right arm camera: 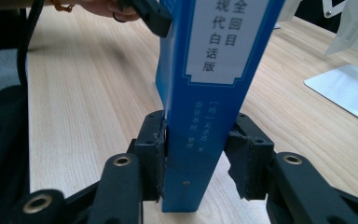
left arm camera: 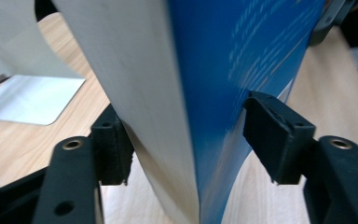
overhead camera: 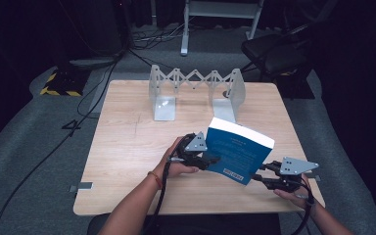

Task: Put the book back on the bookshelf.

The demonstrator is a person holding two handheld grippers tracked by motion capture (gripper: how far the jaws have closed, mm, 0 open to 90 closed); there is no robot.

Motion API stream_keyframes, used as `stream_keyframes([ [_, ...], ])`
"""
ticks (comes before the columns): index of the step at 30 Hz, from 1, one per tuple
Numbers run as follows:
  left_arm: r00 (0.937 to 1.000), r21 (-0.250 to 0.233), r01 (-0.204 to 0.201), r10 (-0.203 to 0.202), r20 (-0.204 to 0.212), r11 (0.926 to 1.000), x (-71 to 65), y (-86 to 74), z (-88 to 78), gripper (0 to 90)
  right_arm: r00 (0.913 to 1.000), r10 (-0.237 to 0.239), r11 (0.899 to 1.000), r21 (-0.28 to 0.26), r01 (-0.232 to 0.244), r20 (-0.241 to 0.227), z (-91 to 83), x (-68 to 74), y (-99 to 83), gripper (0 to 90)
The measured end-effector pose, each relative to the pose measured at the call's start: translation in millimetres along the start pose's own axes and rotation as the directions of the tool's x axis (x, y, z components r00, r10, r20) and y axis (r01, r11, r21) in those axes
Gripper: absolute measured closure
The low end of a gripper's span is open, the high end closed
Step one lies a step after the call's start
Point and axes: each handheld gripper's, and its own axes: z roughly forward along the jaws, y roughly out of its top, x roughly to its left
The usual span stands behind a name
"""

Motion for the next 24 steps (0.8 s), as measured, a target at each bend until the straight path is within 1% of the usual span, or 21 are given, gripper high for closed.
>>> stream_keyframes([
  [1,1.0,0.0,0.0,0.0,0.0,1.0,0.0,0.0,0.0,34.3,1.0,0.002,1.0,-0.004,-0.002,0.0,-0.2,0.1,-0.6,61.1],
  [2,0.9999,0.01,0.007,-0.006,-0.012,0.9999,-1.0,-0.6,-0.8,34.3,1.0,0.002,1.0,-0.004,-0.002,0.0,-0.2,0.1,-0.6,61.1],
  [3,0.9995,0.017,0.024,-0.024,-0.018,0.9996,-1.9,-2.2,-2.0,32.7,1.0,-0.003,1.0,-0.003,0.003,-0.003,-0.2,0.5,-0.7,61.1],
  [4,0.9981,0.031,0.048,-0.046,-0.041,0.9984,-3.1,-5.0,-4.7,32.7,1.0,-0.007,1.0,0.0,0.007,0.0,-0.4,1.1,-0.3,61.0],
  [5,0.9972,0.035,0.06,-0.058,-0.048,0.9976,-3.6,-7.0,-6.7,33.5,0.9999,-0.012,1.0,-0.001,0.012,0.002,-0.2,1.5,-0.1,60.9],
  [6,0.9964,0.041,0.07,-0.068,-0.051,0.9967,-4.3,-9.3,-8.9,36.1,1.0,-0.006,1.0,-0.006,0.006,0.001,-0.2,1.5,-0.4,60.8],
  [8,0.9961,0.031,0.074,-0.073,-0.05,0.9967,-4.7,-12.5,-11.7,41.9,1.0,-0.004,1.0,-0.016,0.004,0.003,0.0,1.5,-0.9,60.5],
  [10,0.9953,0.029,0.085,-0.083,-0.049,0.996,-4.6,-12.2,-10.8,42.8,1.0,0.0,0.999,-0.039,0.0,0.005,-0.4,1.9,1.2,60.4],
  [11,0.9953,0.029,0.085,-0.083,-0.049,0.996,-4.6,-12.2,-10.8,42.4,1.0,0.0,0.999,-0.039,0.0,0.005,-0.4,1.9,1.2,60.4],
  [13,0.9949,0.021,0.085,-0.083,-0.057,0.9962,-4.3,-12.0,-8.7,42.2,0.9998,-0.015,0.999,-0.041,0.016,0.014,0.2,3.7,5.9,60.2],
  [15,0.9945,0.013,0.089,-0.088,-0.057,0.996,-3.0,-12.5,-7.3,42.4,0.9998,-0.009,0.999,-0.053,0.01,0.016,0.3,4.5,7.1,60.2],
  [17,0.9941,0.019,0.085,-0.083,-0.069,0.9962,-3.2,-11.0,-6.4,42.4,0.9995,0.012,0.997,-0.079,-0.01,0.028,0.3,4.4,9.4,59.7],
  [18,0.994,0.021,0.084,-0.082,-0.072,0.9963,-3.2,-10.5,-6.1,42.4,0.9992,0.016,0.996,-0.088,-0.013,0.036,0.1,4.5,11.7,59.5],
  [20,0.9936,0.012,0.088,-0.087,-0.072,0.996,-3.0,-11.2,-5.3,42.2,0.9993,0.017,0.992,-0.122,-0.013,0.032,-1.7,3.8,17.1,59.5],
  [22,0.9931,0.011,0.078,-0.076,-0.089,0.9969,-4.4,-11.2,-4.4,42.1,0.9991,0.01,0.991,-0.133,-0.004,0.041,-1.9,4.8,21.6,59.1],
  [24,0.9901,0.012,0.072,-0.07,-0.122,0.9974,-7.2,-9.3,-0.2,41.4,0.9985,0.011,0.989,-0.146,-0.003,0.053,-1.1,5.6,23.2,58.6],
])
